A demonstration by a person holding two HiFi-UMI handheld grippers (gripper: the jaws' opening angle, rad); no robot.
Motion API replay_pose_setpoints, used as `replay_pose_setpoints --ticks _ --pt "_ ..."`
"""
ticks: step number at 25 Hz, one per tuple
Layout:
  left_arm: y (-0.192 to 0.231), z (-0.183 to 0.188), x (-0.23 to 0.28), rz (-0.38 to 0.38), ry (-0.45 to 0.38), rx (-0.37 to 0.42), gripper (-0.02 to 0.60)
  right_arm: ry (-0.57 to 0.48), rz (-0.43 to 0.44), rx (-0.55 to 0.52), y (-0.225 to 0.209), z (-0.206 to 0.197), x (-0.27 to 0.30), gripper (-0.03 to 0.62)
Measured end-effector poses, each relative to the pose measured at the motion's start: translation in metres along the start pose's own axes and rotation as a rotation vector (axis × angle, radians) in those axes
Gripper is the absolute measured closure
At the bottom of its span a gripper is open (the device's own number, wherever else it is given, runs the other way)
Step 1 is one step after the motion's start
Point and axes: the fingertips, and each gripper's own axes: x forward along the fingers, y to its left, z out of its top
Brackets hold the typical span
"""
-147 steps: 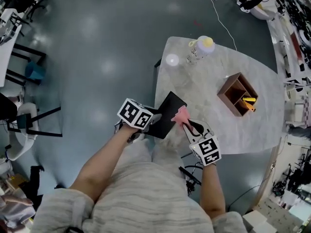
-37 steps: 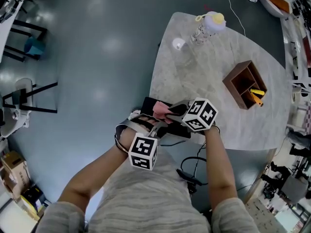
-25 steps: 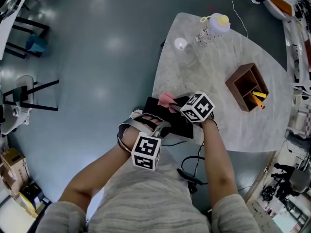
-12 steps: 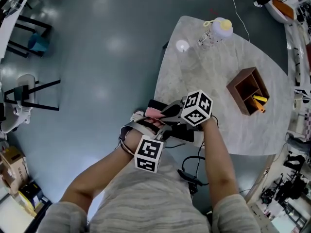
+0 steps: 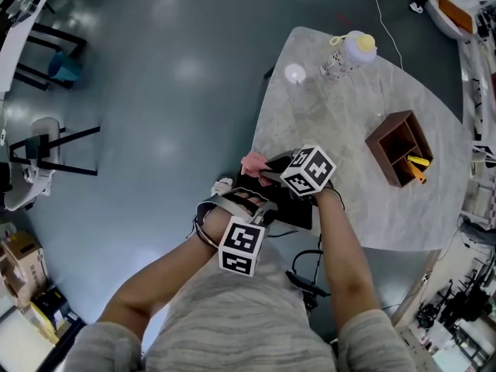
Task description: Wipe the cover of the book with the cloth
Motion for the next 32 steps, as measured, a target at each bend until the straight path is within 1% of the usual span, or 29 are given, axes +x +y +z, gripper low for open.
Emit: replay_pose_setpoints --ticks 3,9,13,15,20,25,28,32 --pt "0.002 0.0 -0.001 0.002 -0.001 -0.006 0.491 0.015 -0.083 0.048 -0.019 -0.012 -0.005 0.537" --pt "0.003 0.0 -0.003 0.002 -0.003 -0.006 0.491 0.065 -0.169 0.138 -0.032 -0.057 -0.039 0.537" --pt "0.003 0.0 -0.003 -0.005 -0.001 -0.006 0.491 0.066 -0.213 0.199 -0.032 -0.088 -0.066 0.537" --pt "-0.001 0.0 -0.002 -0.019 -0.004 -0.01 0.491 0.06 -0.205 0.208 -0.023 -0.095 -0.074 0.537" --pt "-0.003 0.0 0.0 -0.028 -0.001 -0.009 0.49 0.052 -0.141 0.218 0.021 -0.1 -0.089 0.537" --pt "-0.005 -0.002 0.002 -0.034 0.011 -0.003 0.489 0.049 -0.05 0.171 0.068 -0.086 -0.092 0.537" --pt "-0.006 -0.002 0.002 -0.038 0.015 -0.005 0.489 0.052 -0.023 0.132 0.074 -0.074 -0.082 0.537" --pt "-0.008 -0.002 0.004 -0.041 0.022 0.0 0.488 0.053 -0.017 0.107 0.061 -0.06 -0.061 0.537"
